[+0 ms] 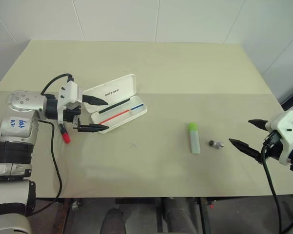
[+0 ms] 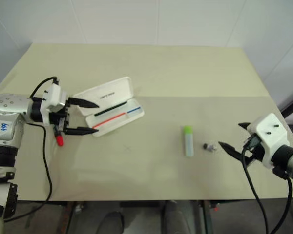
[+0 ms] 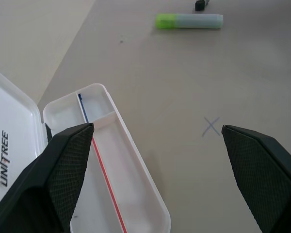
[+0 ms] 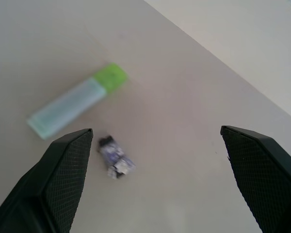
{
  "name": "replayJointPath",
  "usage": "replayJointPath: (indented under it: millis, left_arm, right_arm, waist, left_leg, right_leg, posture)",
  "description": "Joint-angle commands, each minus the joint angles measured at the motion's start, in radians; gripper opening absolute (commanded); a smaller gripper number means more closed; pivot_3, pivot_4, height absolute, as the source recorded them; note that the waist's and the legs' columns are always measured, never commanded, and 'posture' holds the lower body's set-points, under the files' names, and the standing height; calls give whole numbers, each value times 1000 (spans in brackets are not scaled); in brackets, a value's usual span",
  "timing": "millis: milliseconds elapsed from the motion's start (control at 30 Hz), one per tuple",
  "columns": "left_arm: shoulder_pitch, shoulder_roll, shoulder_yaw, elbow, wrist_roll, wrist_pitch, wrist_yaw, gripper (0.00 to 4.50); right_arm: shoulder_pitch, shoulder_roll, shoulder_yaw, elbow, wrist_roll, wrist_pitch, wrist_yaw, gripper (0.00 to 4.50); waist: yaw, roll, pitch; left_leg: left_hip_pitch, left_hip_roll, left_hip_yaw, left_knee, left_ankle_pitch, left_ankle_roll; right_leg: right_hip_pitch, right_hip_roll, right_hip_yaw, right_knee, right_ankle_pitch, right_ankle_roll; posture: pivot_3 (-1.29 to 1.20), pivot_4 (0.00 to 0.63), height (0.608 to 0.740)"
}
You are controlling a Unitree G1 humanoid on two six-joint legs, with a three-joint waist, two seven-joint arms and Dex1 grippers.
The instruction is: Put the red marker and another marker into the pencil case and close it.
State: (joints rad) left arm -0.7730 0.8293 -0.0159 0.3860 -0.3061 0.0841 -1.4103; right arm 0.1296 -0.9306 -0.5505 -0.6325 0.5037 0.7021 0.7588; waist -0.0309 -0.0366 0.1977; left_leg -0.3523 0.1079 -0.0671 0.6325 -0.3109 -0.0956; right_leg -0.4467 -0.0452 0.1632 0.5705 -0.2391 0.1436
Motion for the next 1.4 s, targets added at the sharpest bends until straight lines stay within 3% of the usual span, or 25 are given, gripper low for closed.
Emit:
replayJointPath:
  millis: [33,367,700,1200,1400]
  left_arm:
    - [-42,5,8,29,17,-39,-15,4500]
    - [-100,-94,-9,120,57,-107,6,4500]
    - [79,-169,3,-173,20,13,166,4500]
    - [151,-200,-128,-401,283,184,486,4500]
    - [186,-205,-147,-466,282,219,506,4500]
  right_arm:
    - [-7,-17,-45,-91,49,46,-6,4466]
    - [-105,-17,11,-179,105,132,-85,4466]
    - [-200,3,135,-168,112,133,-134,4466]
    - [-252,133,298,-110,103,52,-138,4466]
    - [-255,143,314,-88,83,31,-148,4466]
  waist:
    - [0,0,0]
    - [3,-1,0]
    - [2,-1,0]
    - [2,-1,0]
    - [2,-1,0]
  left_leg:
    - [0,0,0,0,0,0]
    - [0,0,0,5,0,0]
    - [0,0,0,3,0,0]
    - [0,0,0,4,0,0]
    - [1,0,0,4,0,0]
  right_leg:
    - [0,0,0,0,0,0]
    - [0,0,1,3,0,0]
    - [0,0,1,4,0,0]
    - [0,1,2,4,0,1]
    - [0,1,2,4,0,1]
  posture:
    - [0,150,740]
    - [0,150,740]
    - [0,150,740]
    - [0,150,740]
    - [0,150,740]
